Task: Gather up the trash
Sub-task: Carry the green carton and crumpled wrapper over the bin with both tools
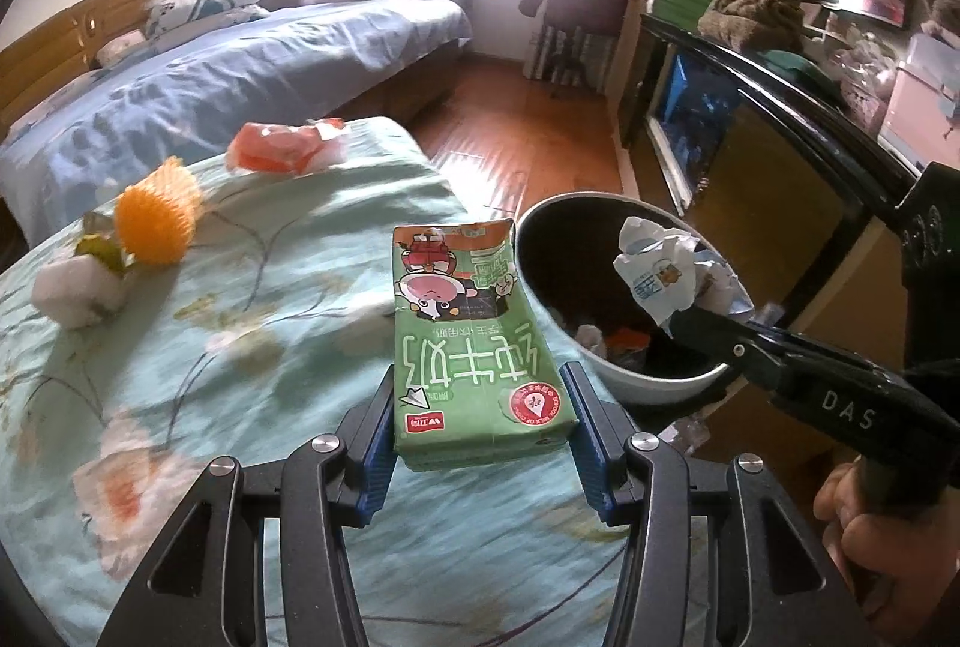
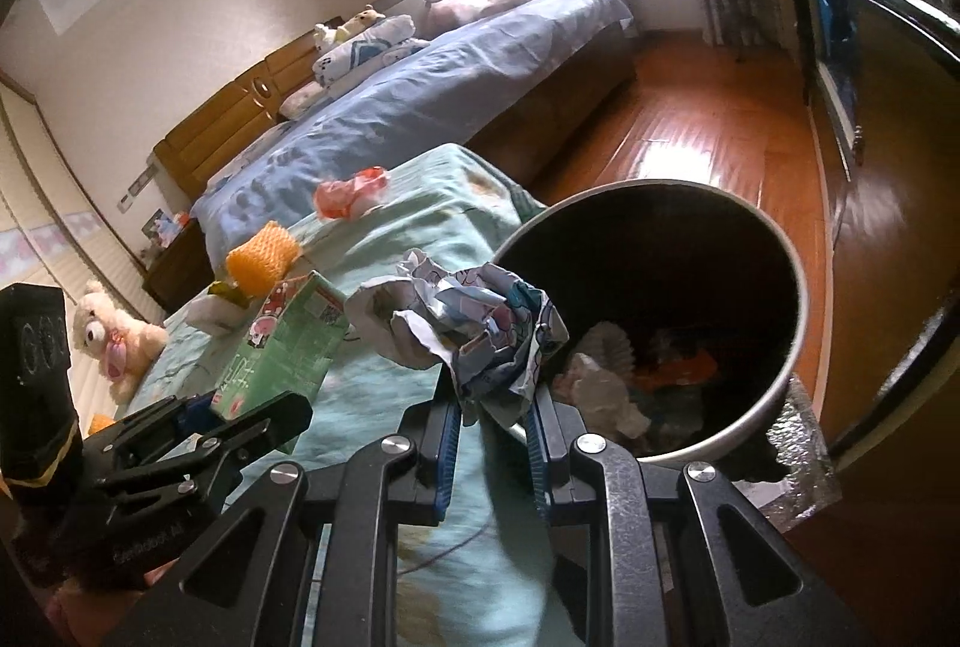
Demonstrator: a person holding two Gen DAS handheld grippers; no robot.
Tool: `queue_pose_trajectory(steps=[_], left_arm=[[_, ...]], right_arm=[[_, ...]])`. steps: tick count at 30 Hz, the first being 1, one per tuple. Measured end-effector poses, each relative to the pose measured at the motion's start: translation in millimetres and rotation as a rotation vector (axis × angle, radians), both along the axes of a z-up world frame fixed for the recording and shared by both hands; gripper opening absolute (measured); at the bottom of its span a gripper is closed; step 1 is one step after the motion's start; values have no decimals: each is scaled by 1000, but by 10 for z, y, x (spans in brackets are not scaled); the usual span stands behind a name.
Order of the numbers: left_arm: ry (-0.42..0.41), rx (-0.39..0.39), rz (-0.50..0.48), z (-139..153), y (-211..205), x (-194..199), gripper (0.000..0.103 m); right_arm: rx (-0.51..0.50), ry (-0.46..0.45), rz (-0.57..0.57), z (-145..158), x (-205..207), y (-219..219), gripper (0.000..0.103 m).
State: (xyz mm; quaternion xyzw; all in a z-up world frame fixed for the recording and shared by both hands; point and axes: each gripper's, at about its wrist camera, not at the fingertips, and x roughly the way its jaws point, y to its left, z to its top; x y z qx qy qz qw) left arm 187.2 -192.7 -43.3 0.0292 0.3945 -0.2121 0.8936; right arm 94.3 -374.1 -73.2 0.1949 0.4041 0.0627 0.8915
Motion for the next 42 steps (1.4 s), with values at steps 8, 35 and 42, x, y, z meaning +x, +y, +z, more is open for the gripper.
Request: queue_pose_trajectory(steps=[8, 35, 42], left_arm=[[2, 8, -40, -34, -229, 62, 49], [40, 20, -90, -173, -708, 409, 49], [51, 33, -101, -212, -823, 519, 49]], right_arm=[[-4, 7, -40, -10, -21, -199, 20], [-15, 46, -91, -180, 119, -601, 20], [-12, 47, -94, -187, 179, -629, 20]])
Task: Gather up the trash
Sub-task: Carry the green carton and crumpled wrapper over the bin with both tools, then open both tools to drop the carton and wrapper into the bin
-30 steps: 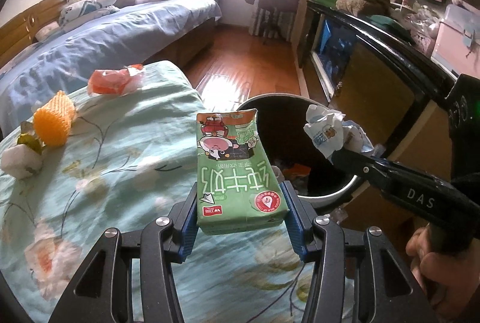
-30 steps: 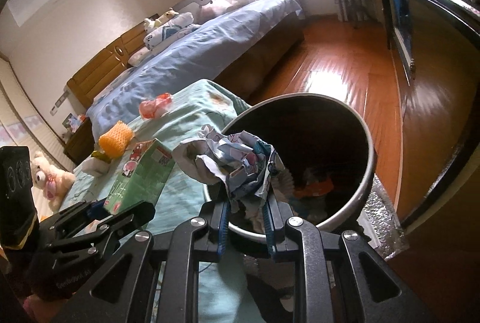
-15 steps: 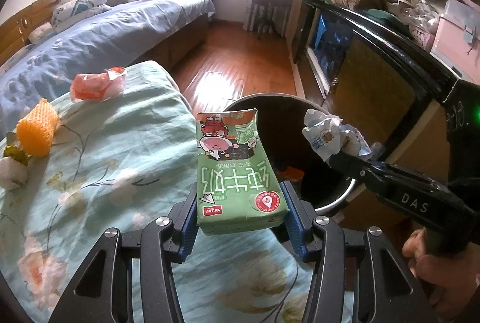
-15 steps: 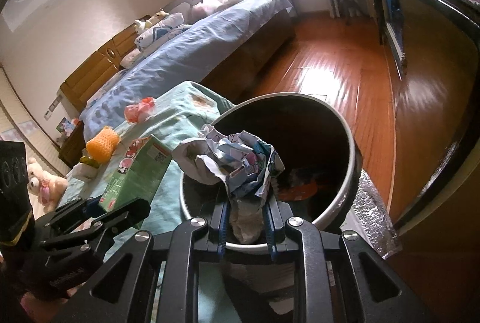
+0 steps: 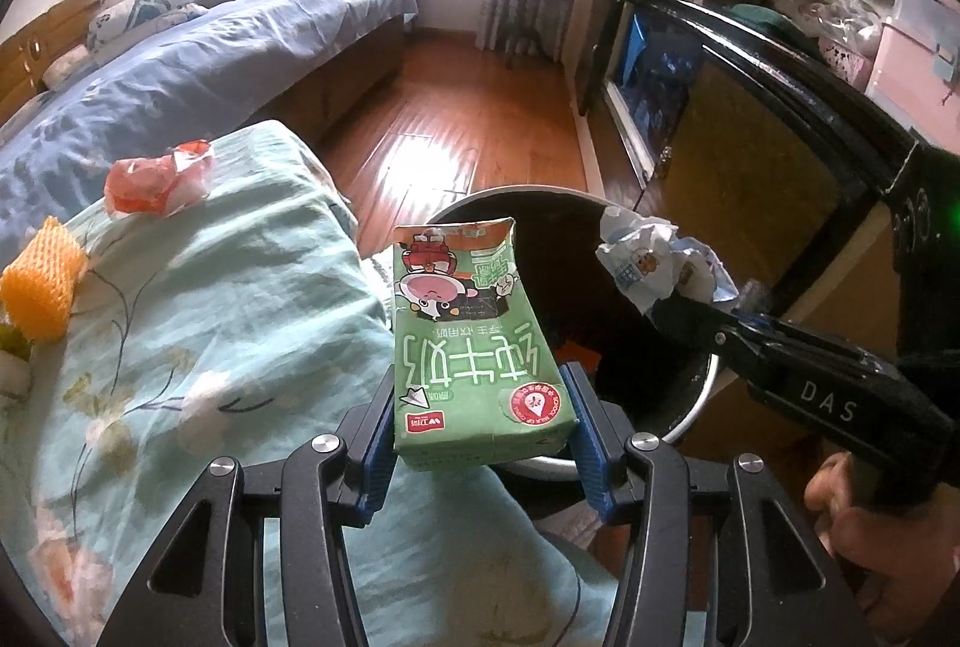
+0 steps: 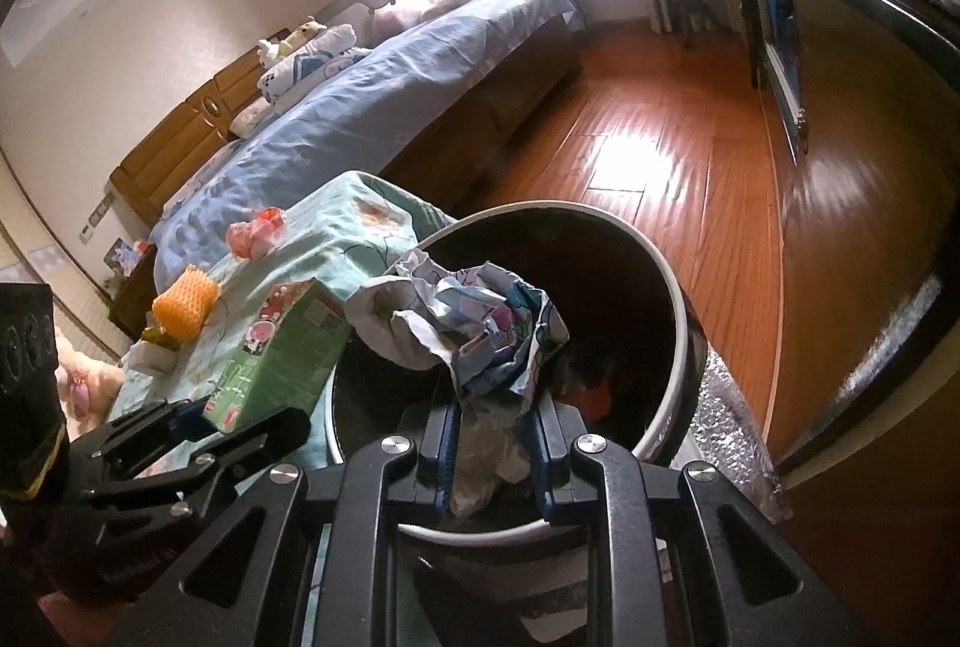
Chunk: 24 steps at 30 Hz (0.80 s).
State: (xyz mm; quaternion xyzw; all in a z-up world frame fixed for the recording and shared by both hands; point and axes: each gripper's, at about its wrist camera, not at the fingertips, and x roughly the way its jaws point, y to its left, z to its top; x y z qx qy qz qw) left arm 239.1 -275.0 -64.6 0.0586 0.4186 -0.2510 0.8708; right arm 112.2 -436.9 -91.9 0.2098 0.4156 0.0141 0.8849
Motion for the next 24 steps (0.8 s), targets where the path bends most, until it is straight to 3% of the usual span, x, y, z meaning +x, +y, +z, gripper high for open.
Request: queue_pose_trajectory(steps=[10, 20, 23, 24], left_arm=[[10, 14, -14, -28, -122, 130, 49], [11, 19, -19, -34, -164, 152, 50], [23, 2, -27, -20, -155, 162, 51], [24, 1, -26, -13, -147, 162, 54]], right_arm=[[38, 25, -21, -67, 87, -124, 24], [14, 37, -12, -40, 163, -100, 24], [12, 41, -24, -34, 172, -109, 28], [15, 41, -27, -30, 173, -114, 34]])
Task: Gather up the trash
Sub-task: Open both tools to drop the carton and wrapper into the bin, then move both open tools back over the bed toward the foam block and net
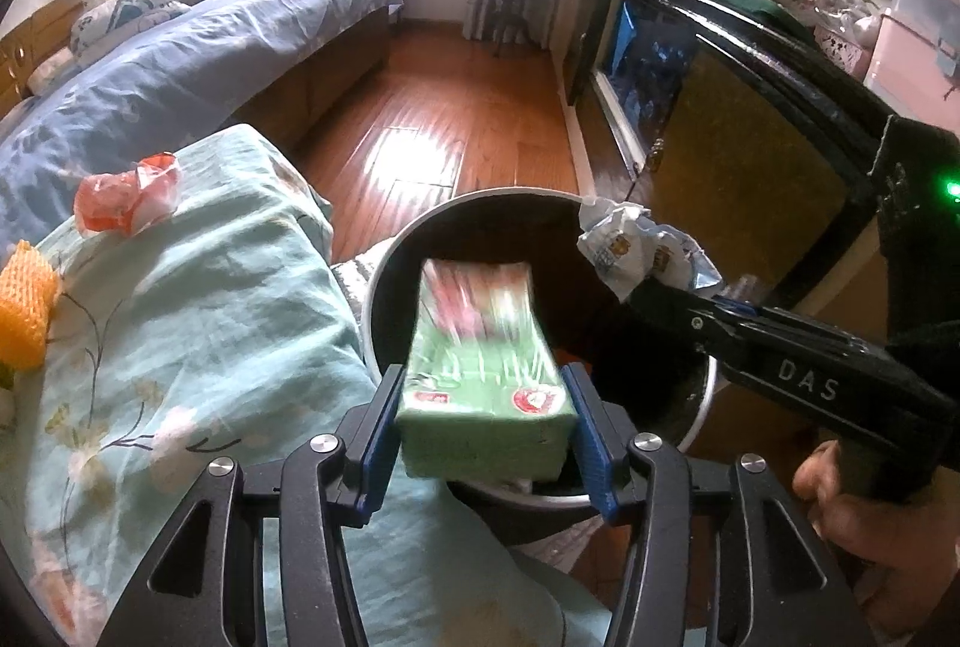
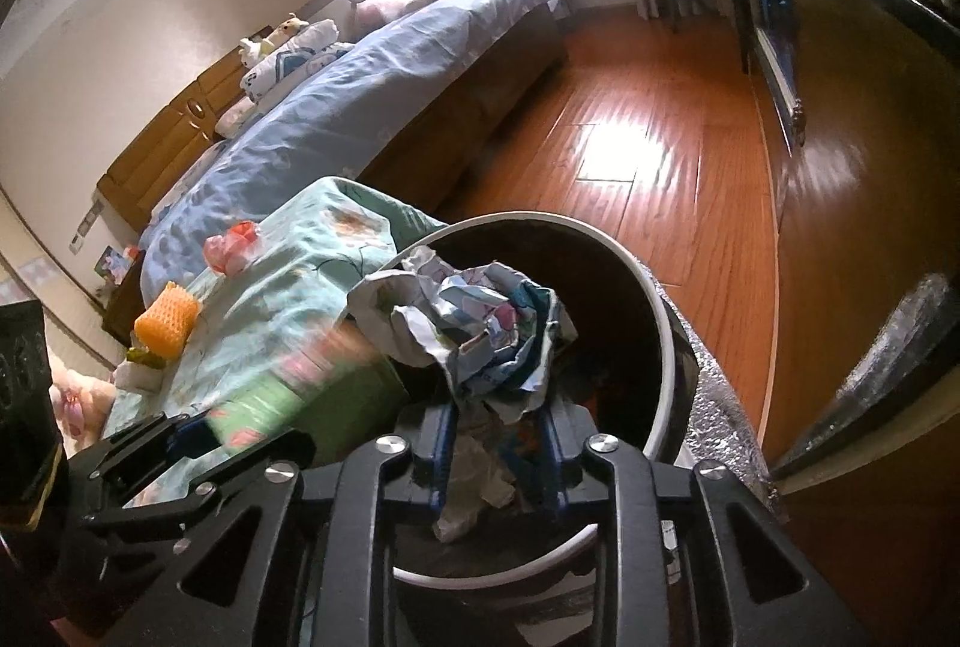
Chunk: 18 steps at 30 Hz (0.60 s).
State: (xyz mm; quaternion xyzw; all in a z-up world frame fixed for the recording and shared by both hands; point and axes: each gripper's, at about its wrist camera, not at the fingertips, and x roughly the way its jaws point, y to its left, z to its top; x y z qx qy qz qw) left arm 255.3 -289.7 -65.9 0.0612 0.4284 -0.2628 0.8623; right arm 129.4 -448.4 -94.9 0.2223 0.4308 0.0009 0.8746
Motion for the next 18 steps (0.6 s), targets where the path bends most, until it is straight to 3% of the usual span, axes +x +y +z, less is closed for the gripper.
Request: queue_pose_trajectory(steps=[1, 3, 18], left_arm=[[-3, -2, 3, 11, 14, -12, 59], [-10, -11, 11, 30, 64, -30, 64], [39, -80, 183, -51, 924, -320, 66]], right_arm=[[1, 0, -4, 5, 0, -3, 38], [4, -7, -7, 18, -8, -8, 56], [18, -51, 44, 124, -107, 403, 80]])
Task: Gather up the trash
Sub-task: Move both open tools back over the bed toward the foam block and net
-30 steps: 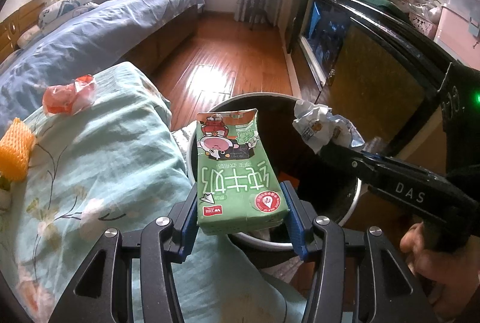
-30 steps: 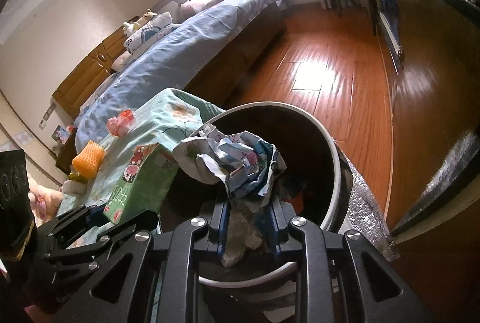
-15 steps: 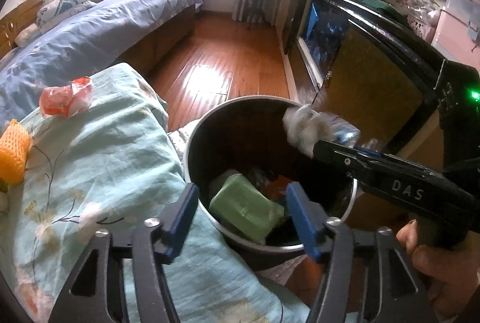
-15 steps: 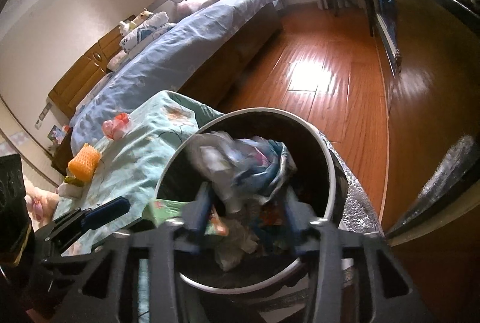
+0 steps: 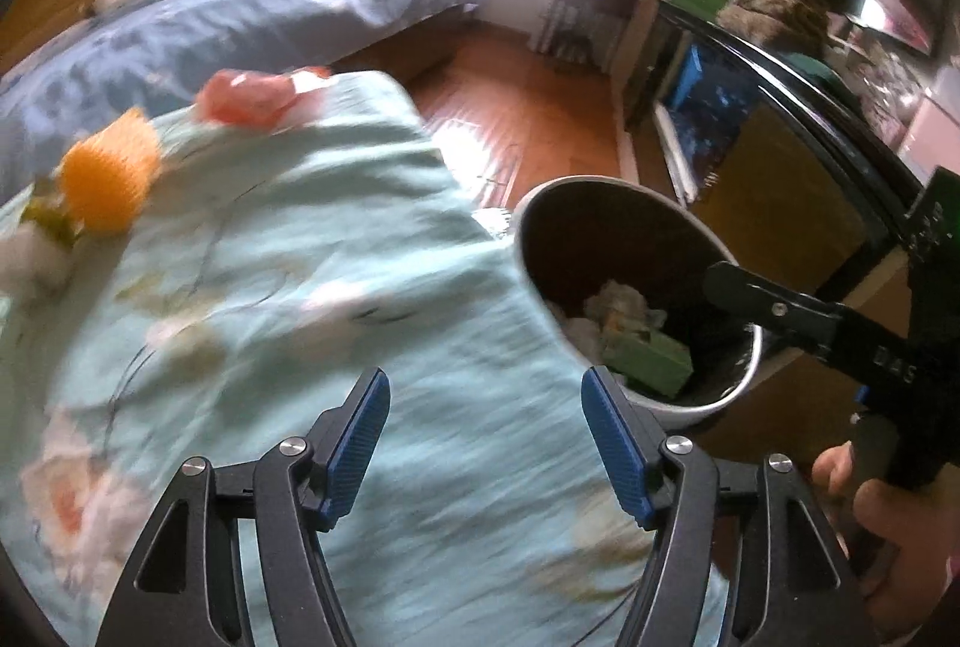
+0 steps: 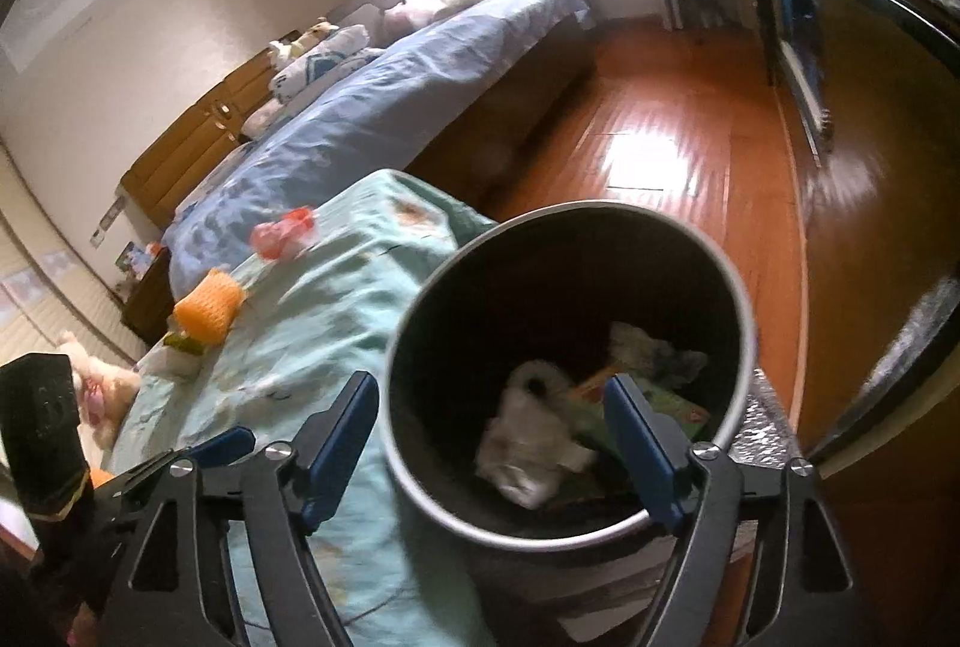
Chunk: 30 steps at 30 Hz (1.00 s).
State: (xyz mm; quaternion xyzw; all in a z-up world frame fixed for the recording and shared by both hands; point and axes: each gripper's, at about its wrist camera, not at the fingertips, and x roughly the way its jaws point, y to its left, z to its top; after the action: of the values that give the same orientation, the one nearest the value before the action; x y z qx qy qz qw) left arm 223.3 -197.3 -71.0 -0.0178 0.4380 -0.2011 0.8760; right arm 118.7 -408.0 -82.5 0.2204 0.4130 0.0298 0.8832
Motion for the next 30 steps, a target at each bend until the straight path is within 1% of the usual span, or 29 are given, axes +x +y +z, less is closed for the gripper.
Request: queue_pose_trajectory(steps=[7, 16, 22, 30], left_arm=[[2, -23, 99, 31, 486, -144, 66], [3, -36, 214, 66, 1048, -273, 66], [-2, -53, 290, 106, 1358, -269, 67], [-2, -60, 367, 107, 1609, -143, 67]], right_arm=[[20, -17, 57, 63, 40, 349, 81], [22, -16, 165, 39, 171, 888, 81], [15, -22, 228, 33, 281, 1210, 81], [14, -20, 270, 20, 470, 1449, 81]])
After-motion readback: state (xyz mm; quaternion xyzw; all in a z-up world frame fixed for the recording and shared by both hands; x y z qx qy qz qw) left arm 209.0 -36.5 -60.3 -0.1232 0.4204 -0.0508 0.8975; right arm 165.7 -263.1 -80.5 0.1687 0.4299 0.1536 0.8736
